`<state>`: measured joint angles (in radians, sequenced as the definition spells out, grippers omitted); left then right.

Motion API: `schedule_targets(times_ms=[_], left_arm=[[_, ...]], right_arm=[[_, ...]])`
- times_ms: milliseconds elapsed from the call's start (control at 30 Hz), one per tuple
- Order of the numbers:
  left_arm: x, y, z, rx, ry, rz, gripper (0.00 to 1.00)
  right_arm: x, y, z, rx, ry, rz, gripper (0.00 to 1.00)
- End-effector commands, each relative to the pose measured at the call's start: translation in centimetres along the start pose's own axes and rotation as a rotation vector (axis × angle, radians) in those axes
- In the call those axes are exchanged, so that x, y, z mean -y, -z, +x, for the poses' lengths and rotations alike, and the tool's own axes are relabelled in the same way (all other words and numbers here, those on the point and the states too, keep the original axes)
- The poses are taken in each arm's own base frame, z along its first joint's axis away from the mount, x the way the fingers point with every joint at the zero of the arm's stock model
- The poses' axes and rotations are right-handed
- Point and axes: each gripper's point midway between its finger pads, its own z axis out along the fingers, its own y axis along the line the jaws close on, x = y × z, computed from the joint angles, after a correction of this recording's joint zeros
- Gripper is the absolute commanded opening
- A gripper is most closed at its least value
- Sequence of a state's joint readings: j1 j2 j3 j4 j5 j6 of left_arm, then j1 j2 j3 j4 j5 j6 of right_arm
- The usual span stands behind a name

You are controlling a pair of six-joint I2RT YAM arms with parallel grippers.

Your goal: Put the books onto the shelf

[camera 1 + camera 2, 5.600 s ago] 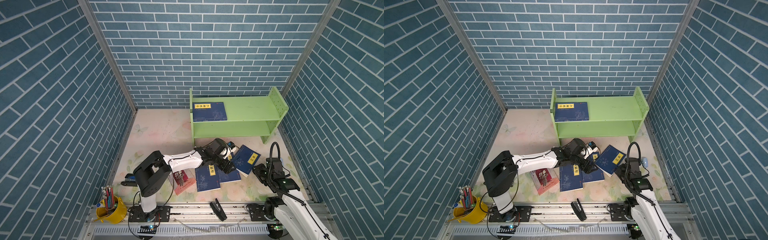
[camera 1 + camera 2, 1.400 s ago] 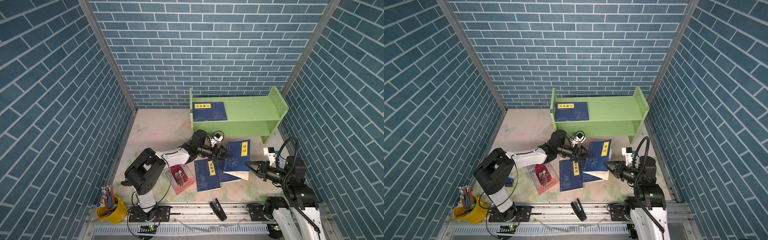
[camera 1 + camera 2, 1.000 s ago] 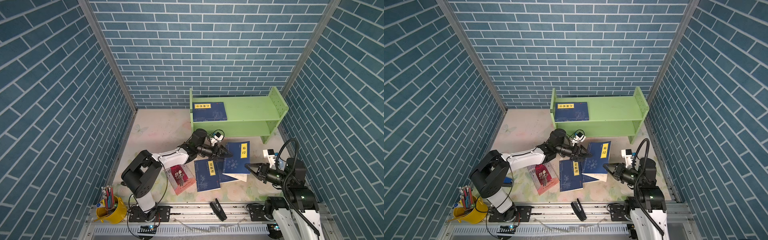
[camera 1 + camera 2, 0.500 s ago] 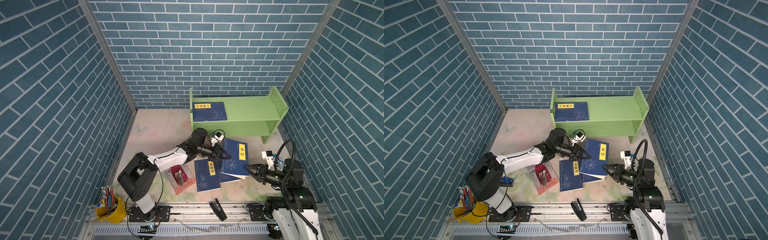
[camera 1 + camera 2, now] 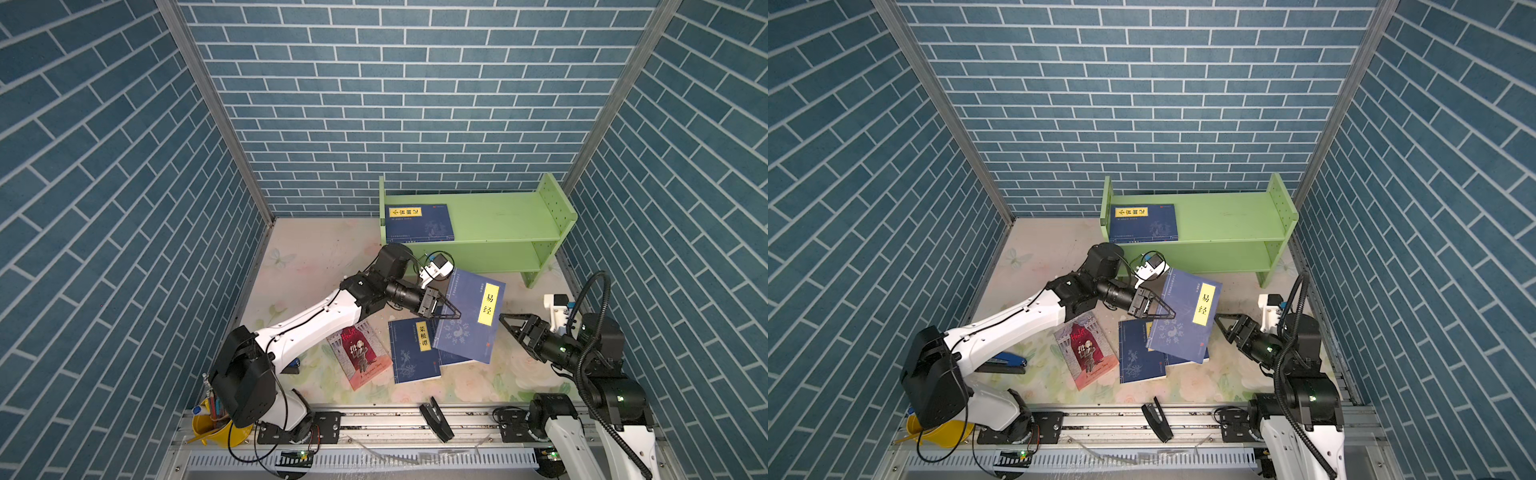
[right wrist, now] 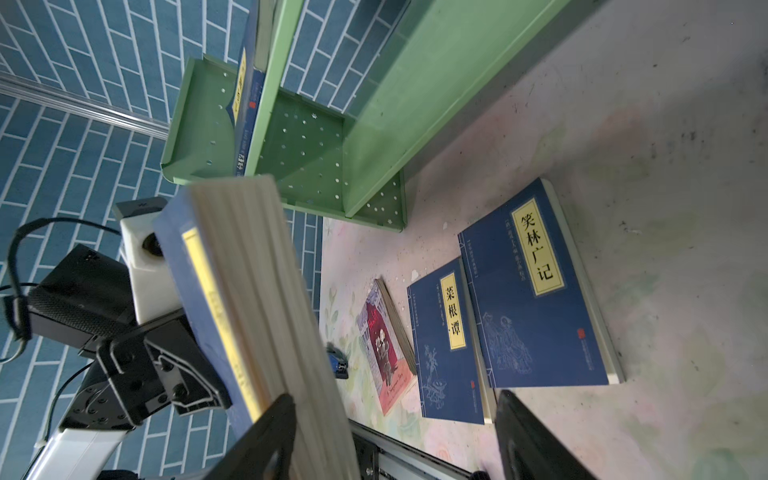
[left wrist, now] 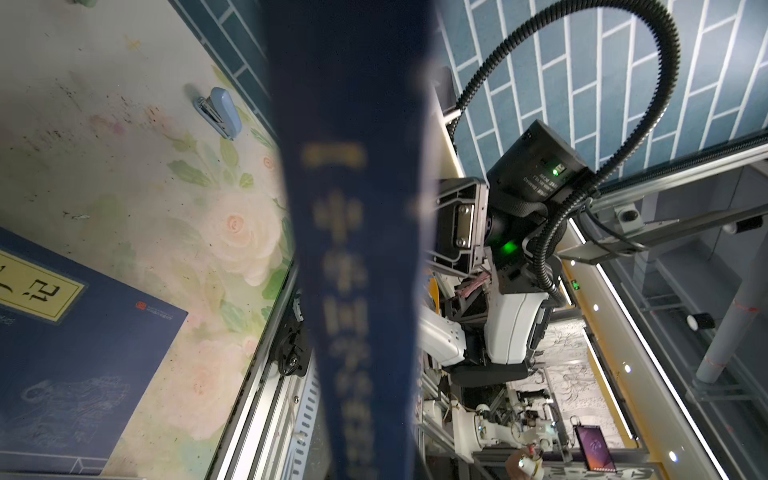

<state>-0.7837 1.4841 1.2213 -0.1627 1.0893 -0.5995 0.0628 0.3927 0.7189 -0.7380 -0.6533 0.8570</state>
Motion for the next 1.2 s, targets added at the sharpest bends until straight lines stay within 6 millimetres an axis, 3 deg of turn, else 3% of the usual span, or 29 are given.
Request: schedule_targets(times_ms=[0, 100, 267, 433, 633, 900, 1167], left_arm=[[3.3, 1.8, 0.5, -0.041, -0.203, -0.012, 0.02], [3.7, 3.3, -0.1, -0.025, -0.3, -0.111, 0.01], [4.8, 6.8, -3.8, 0.109, -0.362, -0.237, 0.0], [5.3, 11.3, -7.6, 0.297, -0.347, -0.365, 0.01], [5.3, 16.7, -10.4, 0.508, -0.246, -0.423, 0.01], [7.1, 20.6, -12.3, 0.67, -0.144, -0.283, 0.01], [10.1, 23.5, -12.5, 0.758, -0.199, -0.251, 0.01]], right_arm=[[-2.3, 1.0, -2.0, 0.095, 0.072, -0.045, 0.76], [-4.6, 2.6, -2.7, 0.157, 0.122, -0.103, 0.77], [-7.8, 4.5, -3.3, 0.218, 0.183, -0.196, 0.83], [-11.4, 5.2, -4.8, 0.251, 0.166, -0.351, 0.83], [-15.4, 6.0, -6.6, 0.253, 0.184, -0.458, 0.85], [-19.5, 4.7, -8.7, 0.204, 0.234, -0.52, 0.87], [-23.9, -0.2, -7.3, 0.032, 0.34, -0.534, 0.86]])
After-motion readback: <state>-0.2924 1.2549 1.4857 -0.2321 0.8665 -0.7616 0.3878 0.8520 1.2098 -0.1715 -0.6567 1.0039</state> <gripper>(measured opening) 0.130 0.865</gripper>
